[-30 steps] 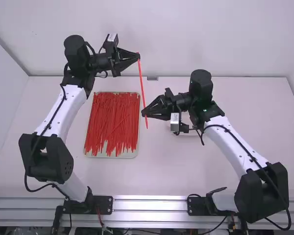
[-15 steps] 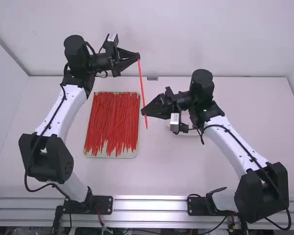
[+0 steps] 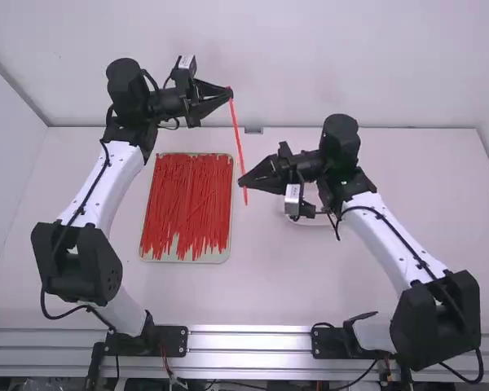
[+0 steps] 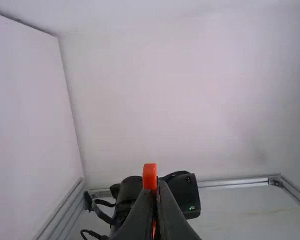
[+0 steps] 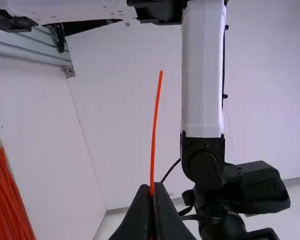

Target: Fasten the cable tie

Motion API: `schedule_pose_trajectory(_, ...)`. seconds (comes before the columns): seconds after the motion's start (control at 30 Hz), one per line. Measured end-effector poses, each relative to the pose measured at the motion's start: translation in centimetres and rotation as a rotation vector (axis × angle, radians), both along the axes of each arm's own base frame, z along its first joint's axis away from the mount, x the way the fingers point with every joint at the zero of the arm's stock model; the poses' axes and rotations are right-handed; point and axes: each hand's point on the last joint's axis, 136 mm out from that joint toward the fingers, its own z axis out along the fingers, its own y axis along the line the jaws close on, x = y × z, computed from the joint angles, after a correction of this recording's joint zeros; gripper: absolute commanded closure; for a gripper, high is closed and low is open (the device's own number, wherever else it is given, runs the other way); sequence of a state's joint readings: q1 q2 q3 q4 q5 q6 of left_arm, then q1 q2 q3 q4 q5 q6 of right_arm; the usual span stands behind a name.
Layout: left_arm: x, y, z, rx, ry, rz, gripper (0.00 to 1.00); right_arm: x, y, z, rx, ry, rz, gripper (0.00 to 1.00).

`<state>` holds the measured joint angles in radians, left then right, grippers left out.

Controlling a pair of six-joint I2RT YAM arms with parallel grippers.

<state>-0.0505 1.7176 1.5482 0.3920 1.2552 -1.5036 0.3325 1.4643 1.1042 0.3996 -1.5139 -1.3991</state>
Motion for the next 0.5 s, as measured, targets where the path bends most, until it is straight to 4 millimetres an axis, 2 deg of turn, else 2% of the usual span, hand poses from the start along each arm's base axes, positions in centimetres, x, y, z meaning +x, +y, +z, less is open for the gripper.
schedule_pose_trajectory(0.33,0.1,0.0,-1.2,0.079,-0.181,0.009,0.98,0.2,-0.2,-0.2,-0.063,0.21,-0.007,1.0)
schedule_pose_trajectory(0.5,0.1,0.0,-2.3,0.142,-0.309,0.007,0.98,0.2,-0.2,-0.2,-0.113,0.38,-0.008,1.0)
